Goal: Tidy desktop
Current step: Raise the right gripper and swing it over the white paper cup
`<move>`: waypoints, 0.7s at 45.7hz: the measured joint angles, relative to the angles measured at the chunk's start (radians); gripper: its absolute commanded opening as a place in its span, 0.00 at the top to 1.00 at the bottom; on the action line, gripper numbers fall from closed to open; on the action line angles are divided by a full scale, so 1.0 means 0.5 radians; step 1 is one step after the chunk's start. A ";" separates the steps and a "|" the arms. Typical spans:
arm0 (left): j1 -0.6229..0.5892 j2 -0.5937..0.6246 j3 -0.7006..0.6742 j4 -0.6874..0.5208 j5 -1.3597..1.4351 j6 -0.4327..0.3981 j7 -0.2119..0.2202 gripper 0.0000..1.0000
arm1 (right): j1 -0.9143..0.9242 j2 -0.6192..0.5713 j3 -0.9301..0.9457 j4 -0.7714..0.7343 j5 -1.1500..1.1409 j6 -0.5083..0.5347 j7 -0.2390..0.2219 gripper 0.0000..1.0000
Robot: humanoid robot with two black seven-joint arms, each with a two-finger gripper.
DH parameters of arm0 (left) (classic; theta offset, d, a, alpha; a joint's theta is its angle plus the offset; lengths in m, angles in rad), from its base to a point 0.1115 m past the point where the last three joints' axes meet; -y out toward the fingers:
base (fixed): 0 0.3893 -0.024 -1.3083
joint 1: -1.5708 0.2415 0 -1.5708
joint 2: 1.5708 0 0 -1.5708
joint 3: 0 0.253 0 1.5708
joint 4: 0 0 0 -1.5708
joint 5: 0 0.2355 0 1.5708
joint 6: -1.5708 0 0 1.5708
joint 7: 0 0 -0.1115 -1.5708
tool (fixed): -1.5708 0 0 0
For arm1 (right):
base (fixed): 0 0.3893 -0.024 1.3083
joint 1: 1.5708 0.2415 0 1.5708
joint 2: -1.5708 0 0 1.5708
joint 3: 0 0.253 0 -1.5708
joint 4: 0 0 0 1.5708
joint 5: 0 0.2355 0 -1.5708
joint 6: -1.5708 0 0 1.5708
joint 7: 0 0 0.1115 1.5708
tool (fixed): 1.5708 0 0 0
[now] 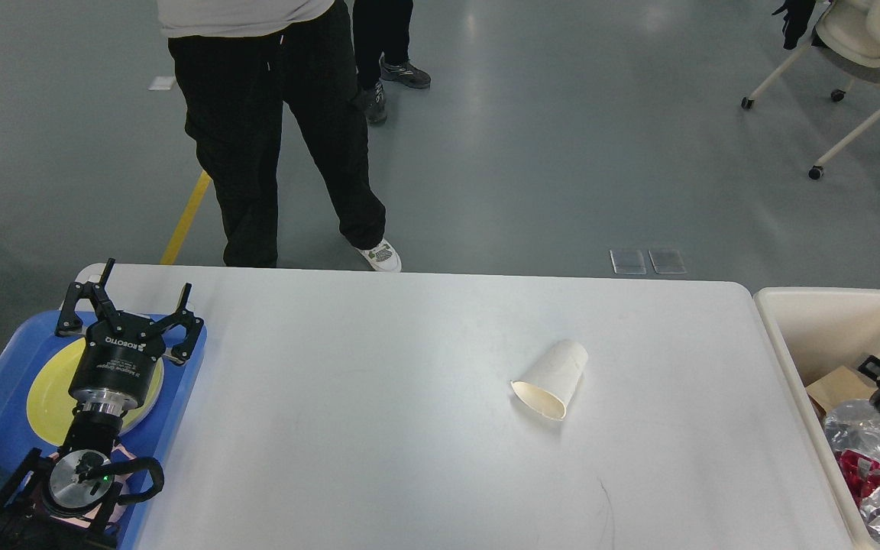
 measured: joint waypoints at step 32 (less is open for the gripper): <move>0.002 0.000 0.000 -0.004 0.000 0.000 0.000 0.04 | 2.444 -0.046 -0.471 1.969 -0.281 1.573 -0.200 0.00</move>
